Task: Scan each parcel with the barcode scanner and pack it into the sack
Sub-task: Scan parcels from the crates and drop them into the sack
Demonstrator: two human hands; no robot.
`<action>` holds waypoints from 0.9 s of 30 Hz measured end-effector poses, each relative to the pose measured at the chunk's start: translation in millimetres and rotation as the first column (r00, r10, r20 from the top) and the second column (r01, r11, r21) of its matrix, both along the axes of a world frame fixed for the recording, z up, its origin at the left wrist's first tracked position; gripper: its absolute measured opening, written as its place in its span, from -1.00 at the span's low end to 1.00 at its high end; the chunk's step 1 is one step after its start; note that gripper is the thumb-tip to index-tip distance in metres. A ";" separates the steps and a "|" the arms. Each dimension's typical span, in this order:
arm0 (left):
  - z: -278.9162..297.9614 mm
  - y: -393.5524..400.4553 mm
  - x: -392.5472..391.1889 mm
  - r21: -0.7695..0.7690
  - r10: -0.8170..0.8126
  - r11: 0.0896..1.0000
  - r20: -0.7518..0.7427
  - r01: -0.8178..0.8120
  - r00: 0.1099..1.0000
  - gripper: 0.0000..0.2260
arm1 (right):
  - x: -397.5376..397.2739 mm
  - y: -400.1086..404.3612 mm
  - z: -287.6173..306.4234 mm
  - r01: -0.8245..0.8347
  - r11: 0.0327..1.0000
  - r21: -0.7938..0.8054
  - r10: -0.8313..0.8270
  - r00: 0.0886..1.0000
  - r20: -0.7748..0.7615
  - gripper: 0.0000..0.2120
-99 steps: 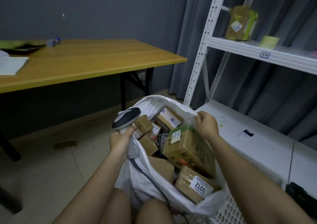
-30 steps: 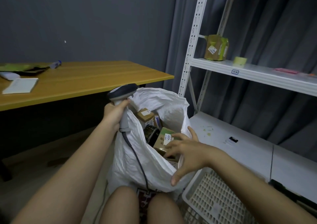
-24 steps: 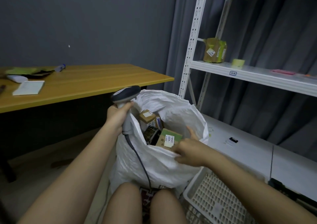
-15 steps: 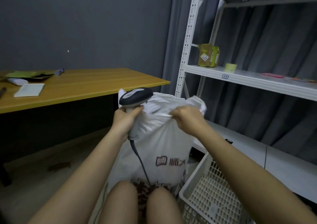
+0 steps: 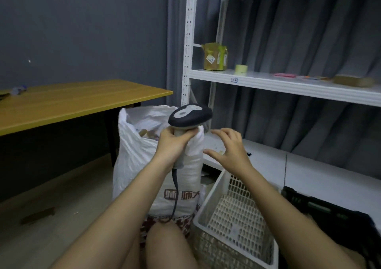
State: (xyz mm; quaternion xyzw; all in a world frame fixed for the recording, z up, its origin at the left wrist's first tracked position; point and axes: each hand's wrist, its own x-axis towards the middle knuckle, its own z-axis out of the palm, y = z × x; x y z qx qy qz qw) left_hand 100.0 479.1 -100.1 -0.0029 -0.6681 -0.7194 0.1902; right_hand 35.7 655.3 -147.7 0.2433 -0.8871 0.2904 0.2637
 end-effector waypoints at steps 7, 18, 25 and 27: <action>-12.8 114.9 -23.1 -0.040 -0.212 0.976 0.086 0.216 0.974 -0.86 | 9.5 103.8 -38.0 0.202 0.966 -0.161 -0.165 0.962 0.220 -0.57; -143.9 283.1 -47.9 -0.020 -0.468 0.853 0.413 0.522 0.781 -0.75 | 45.7 304.9 -207.4 0.636 0.746 -0.198 -0.426 0.684 0.592 -0.71; -242.8 328.0 -59.9 -0.037 -0.426 0.833 0.594 0.552 0.682 -0.92 | 68.3 385.2 -335.6 0.785 0.618 0.034 -0.494 0.354 0.794 -0.61; -266.0 330.9 -61.3 -0.028 -0.413 0.830 0.640 0.557 0.648 -0.91 | 71.5 395.3 -363.4 0.793 0.598 0.118 -0.499 0.252 0.829 -0.52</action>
